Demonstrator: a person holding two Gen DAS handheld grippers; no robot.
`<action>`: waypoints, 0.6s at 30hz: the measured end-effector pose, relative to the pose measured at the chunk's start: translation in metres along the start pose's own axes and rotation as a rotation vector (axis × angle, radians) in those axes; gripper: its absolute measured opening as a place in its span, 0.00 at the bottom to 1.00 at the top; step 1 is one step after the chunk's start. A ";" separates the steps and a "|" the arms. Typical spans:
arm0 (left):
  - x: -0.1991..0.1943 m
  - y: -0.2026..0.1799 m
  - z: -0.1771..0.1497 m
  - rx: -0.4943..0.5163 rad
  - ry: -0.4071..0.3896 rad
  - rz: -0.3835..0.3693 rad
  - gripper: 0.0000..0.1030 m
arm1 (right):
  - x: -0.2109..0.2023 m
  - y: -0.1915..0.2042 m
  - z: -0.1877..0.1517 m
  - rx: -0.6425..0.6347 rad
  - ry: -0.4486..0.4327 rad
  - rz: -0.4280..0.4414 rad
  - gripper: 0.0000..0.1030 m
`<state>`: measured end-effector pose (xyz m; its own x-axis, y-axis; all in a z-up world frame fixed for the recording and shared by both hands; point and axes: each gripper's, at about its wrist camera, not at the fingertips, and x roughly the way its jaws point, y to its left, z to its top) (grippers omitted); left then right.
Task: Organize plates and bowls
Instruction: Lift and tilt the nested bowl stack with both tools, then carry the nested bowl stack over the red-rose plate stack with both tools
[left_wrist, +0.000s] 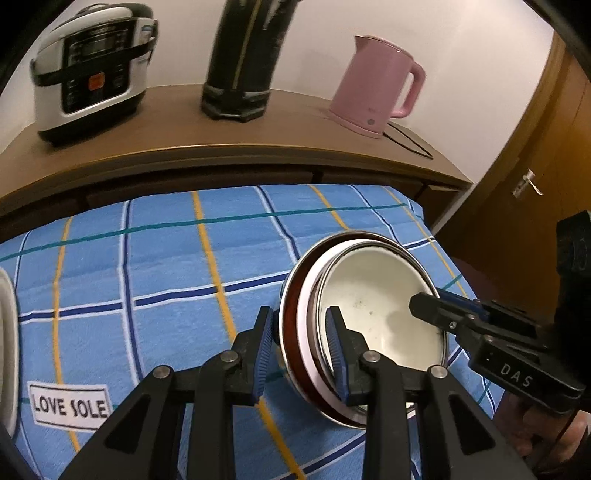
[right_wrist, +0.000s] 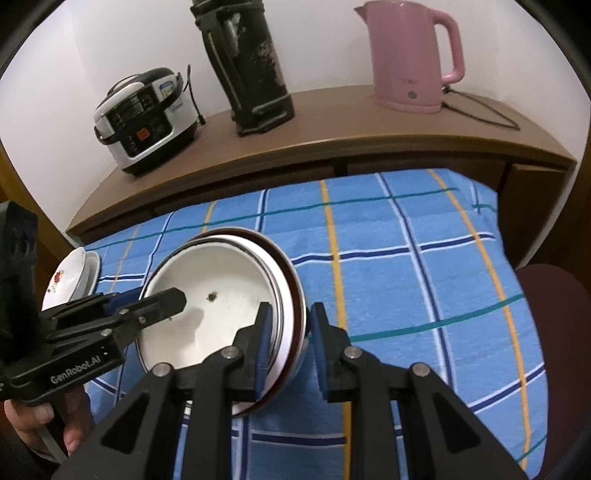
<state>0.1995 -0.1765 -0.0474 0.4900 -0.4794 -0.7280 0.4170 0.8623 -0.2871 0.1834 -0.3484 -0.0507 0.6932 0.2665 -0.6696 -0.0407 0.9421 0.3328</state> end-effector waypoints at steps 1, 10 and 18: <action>-0.001 0.003 -0.001 -0.012 0.005 0.005 0.30 | 0.001 0.002 0.001 -0.002 0.004 0.007 0.21; -0.017 0.033 -0.007 -0.084 0.008 0.068 0.28 | 0.011 0.038 0.008 -0.062 0.027 0.071 0.21; -0.042 0.063 -0.015 -0.138 -0.019 0.134 0.28 | 0.024 0.073 0.011 -0.120 0.044 0.132 0.20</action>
<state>0.1938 -0.0993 -0.0440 0.5494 -0.3605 -0.7538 0.2390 0.9322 -0.2716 0.2049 -0.2750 -0.0355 0.6445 0.3954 -0.6544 -0.2168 0.9153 0.3395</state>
